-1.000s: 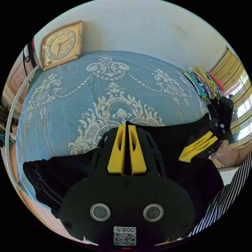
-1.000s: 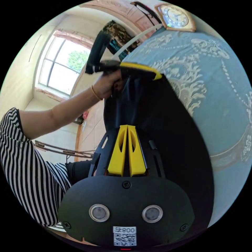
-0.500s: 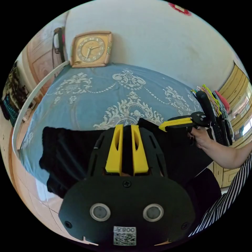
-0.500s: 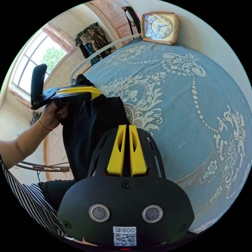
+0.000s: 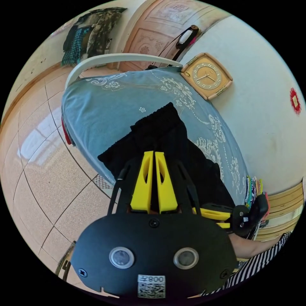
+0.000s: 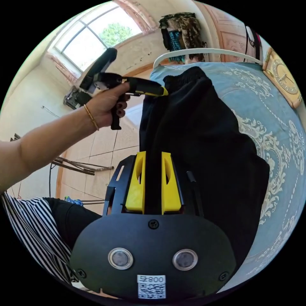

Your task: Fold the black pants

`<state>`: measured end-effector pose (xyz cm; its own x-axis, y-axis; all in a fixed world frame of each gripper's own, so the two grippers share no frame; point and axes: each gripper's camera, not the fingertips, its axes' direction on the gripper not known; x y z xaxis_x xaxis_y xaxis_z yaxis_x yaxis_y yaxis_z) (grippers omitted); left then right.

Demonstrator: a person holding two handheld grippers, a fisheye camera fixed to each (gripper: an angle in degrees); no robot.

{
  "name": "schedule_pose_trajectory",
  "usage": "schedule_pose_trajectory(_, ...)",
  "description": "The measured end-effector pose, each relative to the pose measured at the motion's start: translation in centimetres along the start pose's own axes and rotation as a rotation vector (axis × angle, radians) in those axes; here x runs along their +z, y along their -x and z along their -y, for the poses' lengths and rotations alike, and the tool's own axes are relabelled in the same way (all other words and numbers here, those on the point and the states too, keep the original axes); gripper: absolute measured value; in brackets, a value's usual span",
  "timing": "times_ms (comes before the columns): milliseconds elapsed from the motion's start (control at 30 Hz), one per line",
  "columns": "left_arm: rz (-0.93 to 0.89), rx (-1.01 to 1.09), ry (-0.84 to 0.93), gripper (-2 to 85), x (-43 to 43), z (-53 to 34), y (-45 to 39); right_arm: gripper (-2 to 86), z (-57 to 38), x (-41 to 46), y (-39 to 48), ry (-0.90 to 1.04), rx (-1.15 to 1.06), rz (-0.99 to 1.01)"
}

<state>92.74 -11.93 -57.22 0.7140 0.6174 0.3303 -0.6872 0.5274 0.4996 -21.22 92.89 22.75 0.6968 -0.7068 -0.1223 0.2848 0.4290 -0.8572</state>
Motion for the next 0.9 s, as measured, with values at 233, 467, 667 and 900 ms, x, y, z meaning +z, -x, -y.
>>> schedule_pose_trajectory(233,-0.144,-0.014,-0.118,0.8,-4.2,-2.0,2.4,0.8,-0.8,-3.7,1.3,-0.096,-0.064,-0.038)
schedule_pose_trajectory(467,-0.062,-0.141,-0.002,1.3,-0.6,-5.6,5.7,0.2,-1.5,-0.8,1.6,0.045,-0.092,0.059)
schedule_pose_trajectory(667,0.025,-0.07,-0.073,1.9,-0.7,-6.3,3.5,0.4,-2.2,1.0,0.2,0.102,-0.001,0.112)
schedule_pose_trajectory(900,0.207,0.039,0.074,0.5,4.5,-6.4,-0.9,1.2,-4.8,-0.1,-1.1,0.066,0.087,0.185)
